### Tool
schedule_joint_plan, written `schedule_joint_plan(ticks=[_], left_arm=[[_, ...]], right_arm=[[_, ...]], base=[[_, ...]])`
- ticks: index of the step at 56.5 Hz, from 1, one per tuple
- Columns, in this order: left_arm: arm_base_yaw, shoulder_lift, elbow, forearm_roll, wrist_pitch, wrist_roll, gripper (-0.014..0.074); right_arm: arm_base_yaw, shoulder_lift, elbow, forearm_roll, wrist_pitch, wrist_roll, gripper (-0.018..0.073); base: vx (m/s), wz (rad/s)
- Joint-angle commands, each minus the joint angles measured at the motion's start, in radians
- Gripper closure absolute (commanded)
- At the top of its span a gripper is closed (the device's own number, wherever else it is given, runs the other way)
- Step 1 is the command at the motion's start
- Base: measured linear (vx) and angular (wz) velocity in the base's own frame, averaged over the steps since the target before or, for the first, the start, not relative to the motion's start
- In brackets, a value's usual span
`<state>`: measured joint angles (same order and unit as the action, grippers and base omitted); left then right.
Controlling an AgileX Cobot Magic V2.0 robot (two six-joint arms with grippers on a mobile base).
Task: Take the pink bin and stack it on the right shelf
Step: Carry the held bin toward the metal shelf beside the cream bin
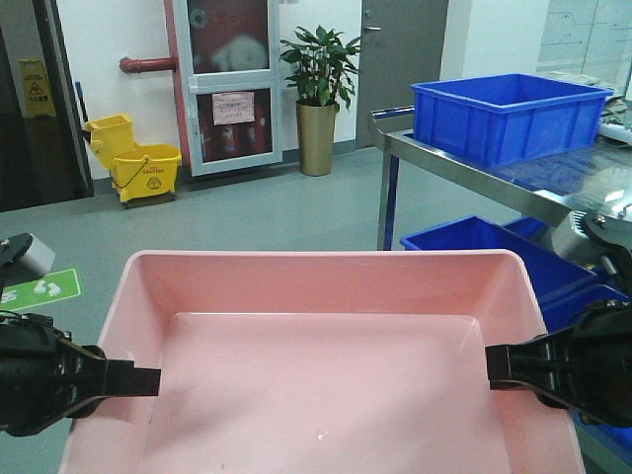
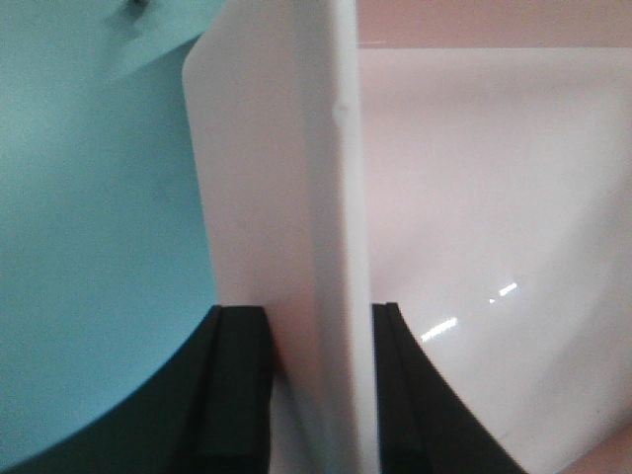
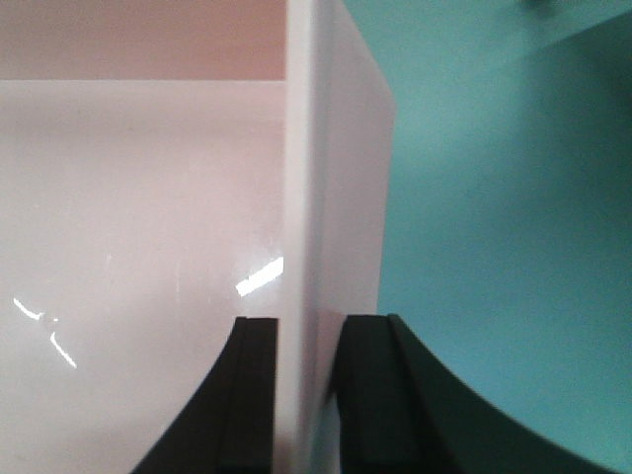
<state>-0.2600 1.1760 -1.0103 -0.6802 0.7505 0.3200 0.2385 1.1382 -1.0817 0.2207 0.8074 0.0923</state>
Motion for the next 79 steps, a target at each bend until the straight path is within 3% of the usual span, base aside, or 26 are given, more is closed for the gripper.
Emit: schedule_joint_plan(ticks=[1,40,79], left_arm=[[-0.012,-0.028,-0.026,-0.091,0.005,0.011,0.0598],[-0.012,-0.028,-0.026,-0.091,0.005,0.011,0.0598],[-0.012,-0.028,-0.026,-0.091,0.005,0.011,0.0598]], right_arm=[[-0.002,-0.027,-0.031,0.045,-0.100,-0.005,0.0568],[-0.002,-0.027,-0.031,0.045,-0.100,-0.005,0.0568],[-0.002,-0.027,-0.031,0.046,-0.100,-0.005,0.0568]], base=[[0.47,0.03],[0.46,-0.18],[0.41,-0.63]])
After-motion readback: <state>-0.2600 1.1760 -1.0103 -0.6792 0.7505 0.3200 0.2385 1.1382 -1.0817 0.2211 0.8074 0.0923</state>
